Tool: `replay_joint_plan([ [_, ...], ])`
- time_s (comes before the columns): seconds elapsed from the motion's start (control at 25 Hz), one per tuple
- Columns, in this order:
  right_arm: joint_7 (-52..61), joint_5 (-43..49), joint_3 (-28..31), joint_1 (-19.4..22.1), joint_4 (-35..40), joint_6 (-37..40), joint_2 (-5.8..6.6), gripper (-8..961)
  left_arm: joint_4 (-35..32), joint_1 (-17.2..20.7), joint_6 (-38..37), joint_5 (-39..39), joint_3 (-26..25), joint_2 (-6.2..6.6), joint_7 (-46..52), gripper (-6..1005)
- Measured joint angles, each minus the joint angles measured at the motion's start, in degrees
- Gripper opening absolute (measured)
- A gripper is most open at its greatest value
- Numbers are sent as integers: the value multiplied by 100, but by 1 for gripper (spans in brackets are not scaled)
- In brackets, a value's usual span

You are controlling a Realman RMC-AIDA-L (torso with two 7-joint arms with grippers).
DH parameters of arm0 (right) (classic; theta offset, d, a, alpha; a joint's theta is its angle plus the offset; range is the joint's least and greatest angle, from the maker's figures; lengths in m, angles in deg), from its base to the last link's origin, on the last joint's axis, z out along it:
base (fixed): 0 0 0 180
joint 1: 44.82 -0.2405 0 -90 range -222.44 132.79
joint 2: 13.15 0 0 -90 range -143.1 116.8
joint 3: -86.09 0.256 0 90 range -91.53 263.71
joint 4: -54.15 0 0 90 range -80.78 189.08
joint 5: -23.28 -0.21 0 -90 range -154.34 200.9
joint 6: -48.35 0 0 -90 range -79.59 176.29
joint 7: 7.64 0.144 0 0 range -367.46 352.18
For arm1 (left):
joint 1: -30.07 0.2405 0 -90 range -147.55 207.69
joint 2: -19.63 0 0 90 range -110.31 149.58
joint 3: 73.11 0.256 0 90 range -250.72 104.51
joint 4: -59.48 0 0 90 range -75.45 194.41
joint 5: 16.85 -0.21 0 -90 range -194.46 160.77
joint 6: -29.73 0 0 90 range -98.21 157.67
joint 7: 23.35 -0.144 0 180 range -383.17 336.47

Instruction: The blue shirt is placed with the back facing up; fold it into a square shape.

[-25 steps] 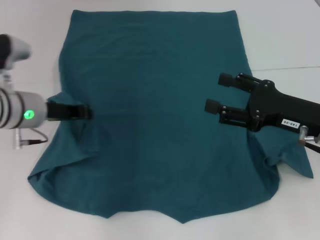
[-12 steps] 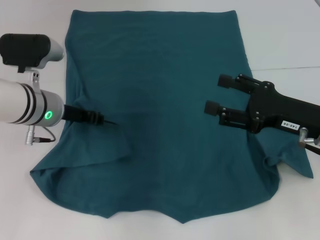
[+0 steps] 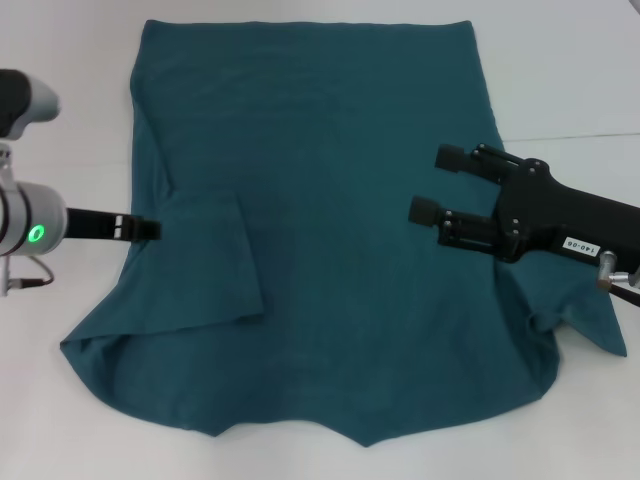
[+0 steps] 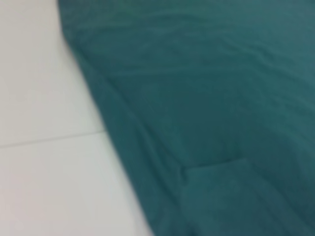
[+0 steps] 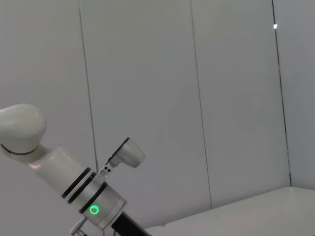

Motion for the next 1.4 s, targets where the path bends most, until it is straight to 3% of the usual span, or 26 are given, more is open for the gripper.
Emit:
replay_joint_plan([
  [0.28,10,-10,10,-35,0,-64,3,881,-177,310,-310,0,-71,83,-29,620],
  [0.4,19,-16,41,-37,14,-69,3,881,-577,475,-719,4,-56,85,-162,627],
  [0.48,21,-18,64,-36,35,-71,7,881,-1188,683,-1460,140,-86,101,-304,628],
  [0.68,47,3,80,-8,69,-98,38,881,-1665,827,-2226,274,-343,140,-595,628],
  [0.92,94,45,39,19,77,-155,98,881,-1389,753,-2596,371,-838,298,-1096,627],
  [1.2,100,183,32,11,81,-159,118,881,-592,557,-2669,456,-895,671,-1412,627],
  [1.4,271,1051,-9,-193,163,89,187,881,-395,487,-2858,512,-899,766,-1592,628],
])
